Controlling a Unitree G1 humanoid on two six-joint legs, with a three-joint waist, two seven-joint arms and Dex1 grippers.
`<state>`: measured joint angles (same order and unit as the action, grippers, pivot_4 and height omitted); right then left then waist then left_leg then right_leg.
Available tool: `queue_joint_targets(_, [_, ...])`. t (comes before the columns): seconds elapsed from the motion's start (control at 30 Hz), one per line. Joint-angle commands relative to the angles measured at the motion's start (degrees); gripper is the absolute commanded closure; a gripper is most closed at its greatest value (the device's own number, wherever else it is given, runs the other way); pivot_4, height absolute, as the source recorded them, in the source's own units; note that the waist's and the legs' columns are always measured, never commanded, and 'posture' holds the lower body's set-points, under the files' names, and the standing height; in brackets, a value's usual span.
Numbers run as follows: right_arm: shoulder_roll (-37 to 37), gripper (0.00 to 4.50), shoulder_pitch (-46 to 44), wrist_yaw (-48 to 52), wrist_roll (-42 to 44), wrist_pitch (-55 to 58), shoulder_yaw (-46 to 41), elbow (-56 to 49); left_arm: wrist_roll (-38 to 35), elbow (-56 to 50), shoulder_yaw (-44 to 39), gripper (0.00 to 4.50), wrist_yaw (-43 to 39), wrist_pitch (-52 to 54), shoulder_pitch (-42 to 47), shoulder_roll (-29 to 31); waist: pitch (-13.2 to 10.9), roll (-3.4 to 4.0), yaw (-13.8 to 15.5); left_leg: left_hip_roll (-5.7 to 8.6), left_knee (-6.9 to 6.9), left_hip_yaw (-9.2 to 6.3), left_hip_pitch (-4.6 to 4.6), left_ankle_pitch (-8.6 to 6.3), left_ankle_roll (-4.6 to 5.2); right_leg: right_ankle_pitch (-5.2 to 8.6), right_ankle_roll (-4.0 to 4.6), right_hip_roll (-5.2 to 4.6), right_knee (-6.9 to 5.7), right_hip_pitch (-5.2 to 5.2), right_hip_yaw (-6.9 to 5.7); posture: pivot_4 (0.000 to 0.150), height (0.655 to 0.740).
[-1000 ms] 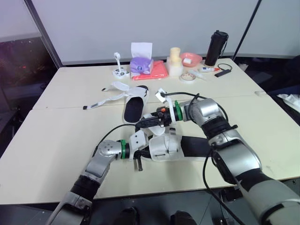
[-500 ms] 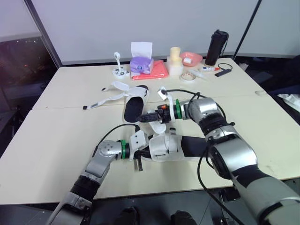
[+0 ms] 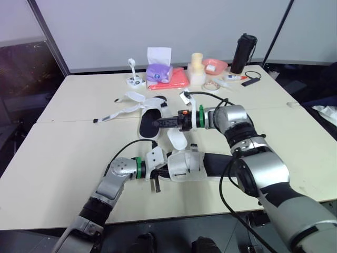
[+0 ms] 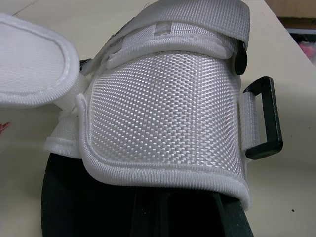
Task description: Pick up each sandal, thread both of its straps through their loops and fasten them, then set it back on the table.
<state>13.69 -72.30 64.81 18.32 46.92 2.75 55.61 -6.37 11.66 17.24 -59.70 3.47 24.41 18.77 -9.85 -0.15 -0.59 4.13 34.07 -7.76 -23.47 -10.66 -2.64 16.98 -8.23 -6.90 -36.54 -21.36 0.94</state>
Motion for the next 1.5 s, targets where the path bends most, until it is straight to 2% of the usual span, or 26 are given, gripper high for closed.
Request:
queue_joint_targets(0.03, [0.2, 0.55, -2.2, -0.1, 0.9, 0.5, -2.1, -1.7, 2.9, 2.9, 4.1, 4.50, -0.2, 1.9, -2.2, -0.2, 0.0, 0.00, 0.0, 0.00, 0.00, 0.00, 0.00, 0.00, 0.00, 0.00, 0.00, 0.00, 0.00, 0.00, 0.00, 0.150, 0.7400])
queue_joint_targets(0.07, [0.3, 0.80, -2.2, -0.1, 1.0, 0.7, -2.3, -1.9, 2.9, 3.0, 4.1, 4.50, -0.2, 1.9, -2.1, -0.2, 0.0, 0.00, 0.0, 0.00, 0.00, 0.00, 0.00, 0.00, 0.00, 0.00, 0.00, 0.00, 0.00, 0.00, 0.00, 0.150, 0.7400])
queue_joint_targets(0.1, [0.4, 1.38, -2.1, -0.1, 1.0, 0.9, -2.4, -2.2, 2.9, 3.0, 4.1, 4.50, -0.2, 1.9, -2.1, -0.3, 0.0, 0.00, 0.0, 0.00, 0.00, 0.00, 0.00, 0.00, 0.00, 0.00, 0.00, 0.00, 0.00, 0.00, 0.00, 0.150, 0.7400])
queue_joint_targets(0.17, [0.5, 2.21, -1.7, 0.0, 0.9, 1.4, -2.4, -3.0, 2.9, 3.1, 4.2, 4.50, -0.2, 1.9, -2.0, -0.3, 0.0, 0.00, 0.0, 0.00, 0.00, 0.00, 0.00, 0.00, 0.00, 0.00, 0.00, 0.00, 0.00, 0.00, 0.00, 0.150, 0.7400])
queue_joint_targets(0.2, [0.7, 2.86, -1.3, 0.1, 1.0, 1.8, -2.4, -3.8, 2.9, 3.0, 4.2, 4.50, -0.2, 1.9, -2.1, -0.3, 0.0, 0.00, 0.0, 0.00, 0.00, 0.00, 0.00, 0.00, 0.00, 0.00, 0.00, 0.00, 0.00, 0.00, 0.00, 0.150, 0.7400])
queue_joint_targets(0.3, [1.5, 4.16, 0.5, 0.5, 1.9, 4.5, -2.3, -8.3, 3.0, 3.1, 4.2, 4.50, -0.2, 1.9, -2.0, -0.3, 0.0, 0.00, 0.0, 0.00, 0.00, 0.00, 0.00, 0.00, 0.00, 0.00, 0.00, 0.00, 0.00, 0.00, 0.01, 0.150, 0.7400])
queue_joint_targets(0.33, [2.2, 4.34, 1.7, 0.6, 2.9, 6.7, -2.5, -12.0, 3.0, 3.2, 4.2, 4.50, -0.2, 1.8, -2.0, -0.4, 0.0, 0.00, 0.1, 0.00, 0.00, -0.01, -0.01, 0.00, 0.00, 0.00, 0.00, 0.00, 0.00, 0.00, 0.00, 0.150, 0.7400])
queue_joint_targets(0.57, [6.7, 4.34, 10.9, -2.2, 11.9, 20.2, -5.4, -38.9, 2.6, 3.0, 3.9, 4.50, -0.2, 2.6, -2.3, -0.4, 0.0, 0.00, 0.2, -0.01, -0.02, -0.06, -0.11, 0.00, 0.00, 0.00, 0.00, -0.01, 0.11, -0.02, -0.03, 0.150, 0.7400])
queue_joint_targets(0.67, [9.4, 4.34, 21.1, -5.0, 16.8, 25.5, -5.2, -59.2, 0.6, 2.8, 2.7, 4.50, -0.2, 5.3, -2.3, -1.1, 0.0, -0.01, 0.5, -0.02, -0.05, -0.09, -0.12, 0.00, 0.00, 0.00, -0.01, -0.02, 0.18, -0.01, -0.07, 0.150, 0.7400])
queue_joint_targets(0.8, [10.1, 4.34, 29.7, -9.3, 20.0, 27.2, -5.2, -72.1, -1.4, 2.2, 1.4, 4.50, -0.3, 8.3, -2.3, -1.6, 0.0, 0.02, 0.9, -0.03, -0.07, -0.02, -0.35, 0.00, 0.01, 0.00, -0.02, -0.04, 0.23, -0.03, -0.02, 0.150, 0.7400])
queue_joint_targets(0.9, [10.4, 4.34, 34.8, -11.9, 20.5, 25.5, -4.1, -77.7, -2.7, 1.7, 0.7, 4.50, -0.3, 10.3, -2.3, -1.7, 0.0, -0.01, 1.2, -0.04, -0.06, -0.01, -0.43, 0.00, 0.01, 0.00, -0.02, -0.04, 0.25, -0.07, -0.04, 0.150, 0.7400])
queue_joint_targets(1.0, [12.7, 4.34, 40.8, -12.5, 17.4, 18.8, 0.3, -82.0, -4.2, 1.1, 0.0, 4.50, -0.4, 12.5, -2.4, -1.9, 0.0, -0.02, 1.3, -0.03, -0.06, -0.01, -0.48, 0.00, 0.01, 0.01, -0.02, -0.04, 0.26, -0.10, -0.05, 0.150, 0.7400])
queue_joint_targets(1.27, [20.8, 4.34, 47.3, -9.8, 12.0, 6.7, 9.6, -84.0, -4.8, 0.7, 0.0, 4.50, -0.7, 14.3, -1.8, -1.4, 0.0, -0.05, 1.2, -0.05, -0.05, 0.04, -0.49, 0.00, 0.01, 0.01, -0.03, -0.02, 0.35, -0.06, -0.11, 0.150, 0.7400])
queue_joint_targets(1.3, [21.4, 3.84, 47.6, -9.6, 11.9, 5.9, 10.1, -84.0, -4.8, 0.7, 0.0, 4.50, -0.7, 14.3, -1.7, -1.3, 0.0, -0.05, 1.2, -0.06, -0.05, 0.04, -0.49, 0.00, 0.01, 0.01, -0.03, -0.02, 0.35, -0.06, -0.10, 0.150, 0.7400])
queue_joint_targets(1.37, [23.0, 3.15, 48.3, -9.0, 11.1, 4.5, 11.4, -84.0, -4.7, 0.7, 0.0, 4.50, -0.7, 14.4, -1.7, -1.3, 0.0, -0.06, 1.2, -0.06, -0.05, 0.02, -0.49, 0.00, 0.01, 0.02, -0.03, -0.02, 0.36, -0.06, -0.10, 0.150, 0.7400])
queue_joint_targets(1.47, [26.0, 1.68, 49.4, -7.6, 9.6, 1.9, 13.2, -84.8, -4.7, 0.7, 0.0, 4.50, -0.7, 14.6, -1.7, -1.2, 0.0, -0.08, 1.2, -0.06, -0.05, 0.01, -0.50, 0.00, 0.01, 0.02, -0.03, -0.02, 0.39, -0.05, -0.11, 0.150, 0.7400])
queue_joint_targets(1.5, [27.5, 1.03, 50.0, -6.6, 9.1, 0.9, 13.9, -85.6, -4.7, 0.7, 0.1, 4.50, -0.6, 14.6, -1.7, -1.3, 0.0, -0.06, 1.2, -0.07, -0.05, 0.02, -0.51, 0.00, 0.01, 0.02, -0.03, -0.02, 0.40, -0.06, -0.10, 0.150, 0.7400])
